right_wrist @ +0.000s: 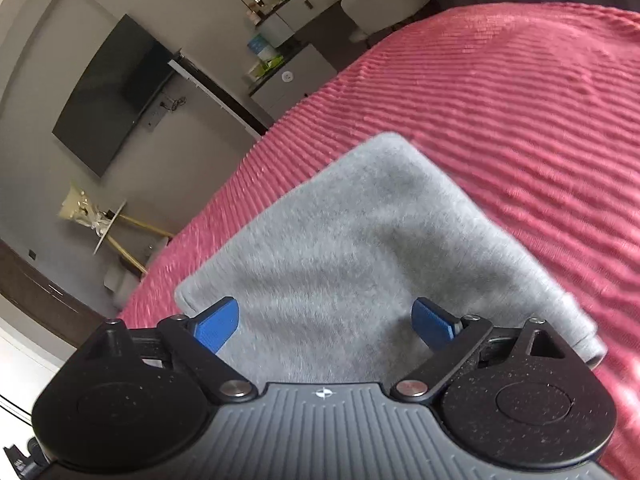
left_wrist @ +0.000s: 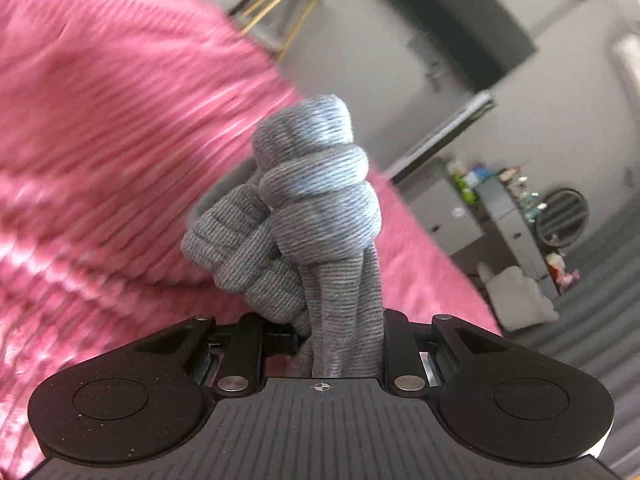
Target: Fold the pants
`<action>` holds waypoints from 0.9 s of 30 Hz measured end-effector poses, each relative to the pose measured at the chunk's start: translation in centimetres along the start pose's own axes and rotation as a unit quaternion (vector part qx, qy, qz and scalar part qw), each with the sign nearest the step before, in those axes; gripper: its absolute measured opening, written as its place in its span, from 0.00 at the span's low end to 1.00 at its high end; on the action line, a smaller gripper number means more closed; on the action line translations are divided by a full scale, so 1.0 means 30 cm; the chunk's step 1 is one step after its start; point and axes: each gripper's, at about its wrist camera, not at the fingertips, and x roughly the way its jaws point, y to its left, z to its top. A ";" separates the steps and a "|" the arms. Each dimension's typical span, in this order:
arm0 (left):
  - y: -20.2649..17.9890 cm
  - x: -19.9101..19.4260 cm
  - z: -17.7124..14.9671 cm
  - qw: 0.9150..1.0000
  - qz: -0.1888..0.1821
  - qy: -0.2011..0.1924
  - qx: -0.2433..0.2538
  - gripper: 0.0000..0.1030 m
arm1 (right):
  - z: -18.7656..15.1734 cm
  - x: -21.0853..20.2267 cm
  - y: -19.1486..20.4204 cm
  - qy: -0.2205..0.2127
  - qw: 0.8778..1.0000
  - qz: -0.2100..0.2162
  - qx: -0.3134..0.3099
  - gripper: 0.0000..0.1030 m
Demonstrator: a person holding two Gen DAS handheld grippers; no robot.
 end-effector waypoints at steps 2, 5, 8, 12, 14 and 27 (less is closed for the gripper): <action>-0.120 -0.034 -0.011 0.999 -0.015 -0.015 0.039 0.22 | 0.028 -0.025 -0.009 -0.011 1.000 0.002 0.006 0.91; -0.352 -0.067 -0.064 0.992 -0.051 -0.023 0.116 0.22 | 0.082 -0.081 -0.032 -0.045 0.999 0.004 0.016 0.91; -0.598 -0.069 -0.176 0.977 -0.099 -0.008 0.187 0.22 | 0.132 -0.137 -0.061 -0.081 0.997 0.004 0.022 0.91; -0.920 -0.006 -0.465 0.937 -0.149 0.031 0.314 0.23 | 0.179 -0.201 -0.112 -0.118 0.992 -0.006 0.042 0.92; -1.024 0.060 -0.638 0.920 -0.153 0.070 0.353 0.25 | 0.197 -0.224 -0.154 -0.125 0.990 -0.004 0.060 0.92; -1.043 0.124 -1.020 0.840 -0.085 0.176 0.506 0.88 | 0.218 -0.225 -0.289 -0.108 0.991 0.000 0.079 0.93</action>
